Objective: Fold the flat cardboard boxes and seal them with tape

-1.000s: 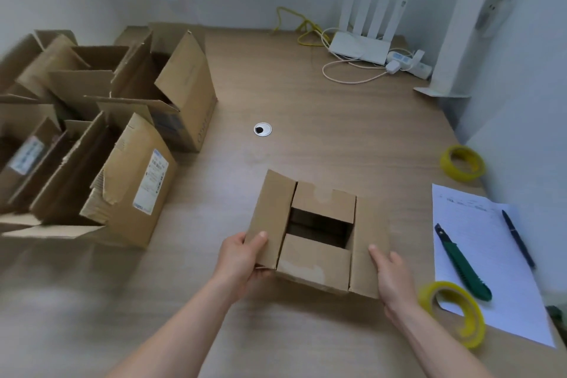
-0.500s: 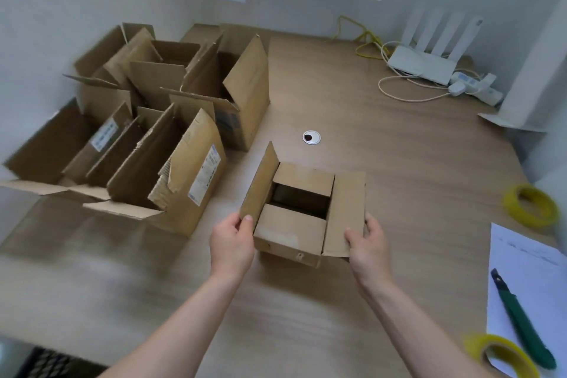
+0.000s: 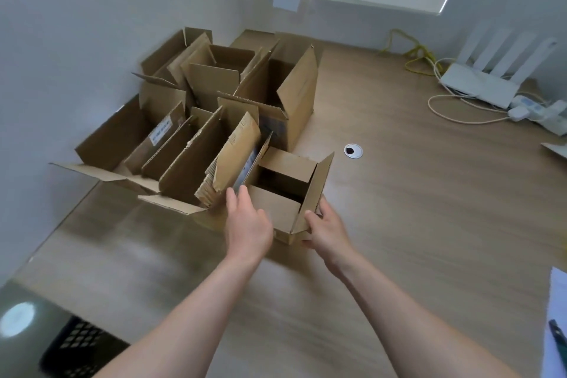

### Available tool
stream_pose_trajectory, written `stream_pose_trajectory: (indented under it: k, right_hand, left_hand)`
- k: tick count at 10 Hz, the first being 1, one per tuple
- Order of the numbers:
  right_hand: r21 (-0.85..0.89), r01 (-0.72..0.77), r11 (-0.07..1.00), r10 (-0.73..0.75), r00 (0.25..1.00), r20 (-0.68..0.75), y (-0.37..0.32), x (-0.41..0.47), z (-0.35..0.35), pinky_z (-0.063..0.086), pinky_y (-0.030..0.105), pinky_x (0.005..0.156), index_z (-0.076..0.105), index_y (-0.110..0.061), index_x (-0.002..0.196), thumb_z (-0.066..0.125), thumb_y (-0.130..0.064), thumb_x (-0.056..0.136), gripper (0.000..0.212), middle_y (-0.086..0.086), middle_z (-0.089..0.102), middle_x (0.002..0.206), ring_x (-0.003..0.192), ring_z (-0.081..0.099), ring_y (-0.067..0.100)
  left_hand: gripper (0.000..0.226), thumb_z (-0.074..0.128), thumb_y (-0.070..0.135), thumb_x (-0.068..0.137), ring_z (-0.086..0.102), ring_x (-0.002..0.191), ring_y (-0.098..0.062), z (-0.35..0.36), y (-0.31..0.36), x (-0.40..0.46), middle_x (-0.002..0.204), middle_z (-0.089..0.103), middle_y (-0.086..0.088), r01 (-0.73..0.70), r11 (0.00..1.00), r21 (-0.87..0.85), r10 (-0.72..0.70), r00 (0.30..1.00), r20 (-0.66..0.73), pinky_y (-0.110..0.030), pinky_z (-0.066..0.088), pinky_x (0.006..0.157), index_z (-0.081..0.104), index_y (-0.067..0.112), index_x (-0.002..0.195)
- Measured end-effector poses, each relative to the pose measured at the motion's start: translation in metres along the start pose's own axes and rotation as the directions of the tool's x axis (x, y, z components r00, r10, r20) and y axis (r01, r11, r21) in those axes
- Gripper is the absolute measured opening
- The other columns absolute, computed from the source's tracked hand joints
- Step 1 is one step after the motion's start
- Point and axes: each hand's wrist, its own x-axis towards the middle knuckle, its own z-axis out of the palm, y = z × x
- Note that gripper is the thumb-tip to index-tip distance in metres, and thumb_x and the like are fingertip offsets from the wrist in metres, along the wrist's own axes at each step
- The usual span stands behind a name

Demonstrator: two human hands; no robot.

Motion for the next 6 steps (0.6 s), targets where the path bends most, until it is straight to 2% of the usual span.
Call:
stream_pose_trajectory:
  k: [1, 2, 3, 4, 5, 6]
  right_hand:
    - [0.005, -0.018, 1.0, 0.018, 1.0, 0.0, -0.001, -0.002, -0.008, 0.053, 0.024, 0.062, 0.056, -0.047, 0.122, 0.041, -0.016, 0.098, 0.041, -0.017, 0.071, 0.105, 0.087, 0.066, 0.006]
    - [-0.011, -0.01, 1.0, 0.01, 1.0, 0.002, -0.003, -0.005, -0.014, 0.053, 0.024, 0.065, 0.057, -0.045, 0.124, 0.039, -0.014, 0.098, 0.044, -0.013, 0.072, 0.105, 0.079, 0.064, 0.003]
    - [-0.04, 0.021, 0.999, -0.022, 1.0, -0.014, -0.003, -0.009, -0.016, 0.054, 0.03, 0.087, 0.054, -0.041, 0.133, 0.039, -0.011, 0.098, 0.048, -0.008, 0.07, 0.117, 0.104, 0.064, 0.011]
    - [-0.053, 0.043, 0.998, -0.044, 0.999, -0.018, -0.005, -0.013, -0.016, 0.053, 0.028, 0.087, 0.053, -0.046, 0.129, 0.04, -0.01, 0.098, 0.05, -0.009, 0.07, 0.119, 0.109, 0.064, 0.008]
    - [-0.083, 0.042, 0.996, -0.046, 0.998, -0.048, -0.005, -0.018, -0.018, 0.052, 0.032, 0.094, 0.05, -0.048, 0.13, 0.041, -0.01, 0.097, 0.052, -0.006, 0.069, 0.12, 0.112, 0.061, 0.007]
    - [-0.092, -0.01, 0.996, 0.002, 0.996, -0.091, -0.001, -0.018, -0.022, 0.042, 0.047, 0.11, 0.031, -0.023, 0.153, 0.041, -0.014, 0.099, 0.056, 0.003, 0.054, 0.142, 0.134, 0.047, 0.018]
  left_hand:
    - [0.055, 0.043, 0.019, 0.099, 0.012, 0.149, -0.029, 0.005, 0.002, -0.009, 0.164, 0.004, -0.005, -0.061, 0.984, 0.17, 0.07, 0.996, -0.046, -0.045, 0.03, 0.112, 0.025, 0.015, 0.152]
    - [0.055, 0.043, 0.021, 0.099, 0.005, 0.15, -0.03, 0.01, 0.004, -0.015, 0.164, 0.005, -0.003, -0.124, 0.946, 0.3, 0.146, 0.988, -0.054, -0.049, 0.027, 0.114, 0.026, 0.019, 0.151]
    - [0.055, 0.041, 0.021, 0.099, 0.001, 0.151, -0.029, 0.012, 0.006, -0.02, 0.164, 0.005, -0.002, -0.175, 0.917, 0.357, 0.197, 0.98, -0.025, -0.048, 0.023, 0.116, 0.024, 0.021, 0.151]
    - [0.055, 0.041, 0.021, 0.098, 0.001, 0.151, -0.029, 0.013, 0.005, -0.022, 0.164, 0.007, -0.002, -0.196, 0.901, 0.387, 0.219, 0.976, -0.016, -0.047, 0.021, 0.116, 0.025, 0.021, 0.152]
    - [0.055, 0.042, 0.021, 0.099, 0.003, 0.151, -0.028, 0.013, 0.005, -0.027, 0.163, 0.012, -0.003, -0.231, 0.897, 0.377, 0.256, 0.966, -0.017, -0.046, 0.02, 0.117, 0.026, 0.021, 0.152]
    - [0.055, 0.042, 0.023, 0.099, 0.006, 0.151, -0.027, 0.015, 0.006, -0.031, 0.162, 0.016, -0.001, -0.284, 0.879, 0.383, 0.308, 0.951, -0.002, -0.044, 0.02, 0.118, 0.026, 0.021, 0.152]
